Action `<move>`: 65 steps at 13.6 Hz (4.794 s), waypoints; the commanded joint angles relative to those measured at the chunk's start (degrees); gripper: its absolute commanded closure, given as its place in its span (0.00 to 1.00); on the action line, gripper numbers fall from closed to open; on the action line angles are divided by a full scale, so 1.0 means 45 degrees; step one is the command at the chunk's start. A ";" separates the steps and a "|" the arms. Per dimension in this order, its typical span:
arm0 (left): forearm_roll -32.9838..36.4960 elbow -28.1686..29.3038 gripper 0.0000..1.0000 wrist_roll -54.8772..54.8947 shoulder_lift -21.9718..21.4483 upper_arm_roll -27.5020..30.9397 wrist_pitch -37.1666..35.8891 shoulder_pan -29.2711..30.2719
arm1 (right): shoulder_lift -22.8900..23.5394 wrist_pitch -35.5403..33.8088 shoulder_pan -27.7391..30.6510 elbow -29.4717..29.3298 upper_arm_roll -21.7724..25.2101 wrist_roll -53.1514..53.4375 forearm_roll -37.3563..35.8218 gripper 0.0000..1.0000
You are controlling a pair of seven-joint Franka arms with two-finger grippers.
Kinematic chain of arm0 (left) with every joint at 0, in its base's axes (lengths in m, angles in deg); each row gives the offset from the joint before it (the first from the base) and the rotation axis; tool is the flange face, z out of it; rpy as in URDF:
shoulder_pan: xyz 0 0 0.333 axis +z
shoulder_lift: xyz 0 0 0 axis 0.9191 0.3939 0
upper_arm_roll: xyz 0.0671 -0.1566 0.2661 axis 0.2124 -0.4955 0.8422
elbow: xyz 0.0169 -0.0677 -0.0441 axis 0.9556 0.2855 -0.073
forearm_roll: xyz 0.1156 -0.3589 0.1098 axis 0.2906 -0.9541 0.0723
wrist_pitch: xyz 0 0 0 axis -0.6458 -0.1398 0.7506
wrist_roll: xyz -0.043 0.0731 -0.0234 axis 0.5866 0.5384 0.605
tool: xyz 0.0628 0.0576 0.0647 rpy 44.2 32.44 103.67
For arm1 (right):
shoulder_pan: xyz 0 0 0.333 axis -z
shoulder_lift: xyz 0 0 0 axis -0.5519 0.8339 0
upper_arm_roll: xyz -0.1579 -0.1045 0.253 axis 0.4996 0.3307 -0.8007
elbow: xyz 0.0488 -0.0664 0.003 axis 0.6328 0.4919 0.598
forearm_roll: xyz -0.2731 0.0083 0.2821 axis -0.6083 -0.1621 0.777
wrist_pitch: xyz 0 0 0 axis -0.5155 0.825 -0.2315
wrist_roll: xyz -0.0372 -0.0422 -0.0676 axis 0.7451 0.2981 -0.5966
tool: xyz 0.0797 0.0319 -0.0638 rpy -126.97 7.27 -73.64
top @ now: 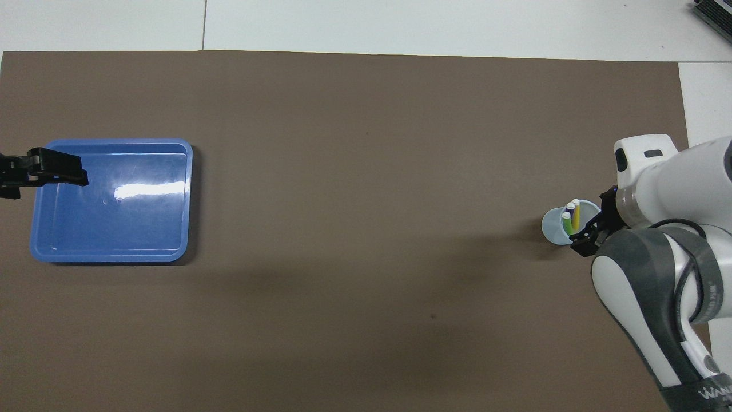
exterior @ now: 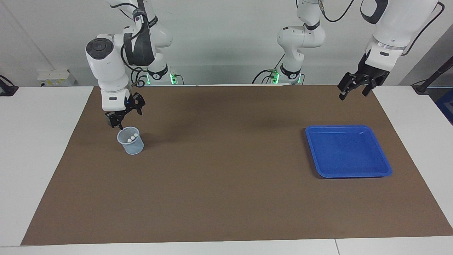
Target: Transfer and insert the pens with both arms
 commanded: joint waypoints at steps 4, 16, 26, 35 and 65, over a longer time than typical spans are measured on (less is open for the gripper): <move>0.0237 -0.0304 0.00 0.0270 0.0209 0.0018 -0.0064 0.0231 | -0.0394 -0.0479 0.0056 -0.0223 -0.0092 0.0680 0.0227 0.00; 0.0217 -0.0304 0.00 0.0290 0.0307 -0.0763 -0.0064 0.1033 | -0.0454 -0.5614 0.0153 -0.2705 -0.0620 0.6129 0.1789 0.00; 0.0198 -0.0284 0.00 0.0407 0.0287 -0.0724 -0.0083 0.1033 | 0.0714 -0.5282 0.0426 -0.3717 -0.0561 0.7303 0.1770 0.00; 0.0178 -0.0265 0.00 0.0407 0.0267 -0.0724 -0.0220 0.1033 | 0.1070 -0.4831 0.0641 -0.4500 -0.0444 0.7325 0.1555 0.00; 0.0139 -0.0304 0.00 0.0678 0.0267 -0.0763 -0.0181 0.1052 | 0.0816 -0.4854 -0.0628 -0.4248 0.0767 0.7383 0.1145 0.00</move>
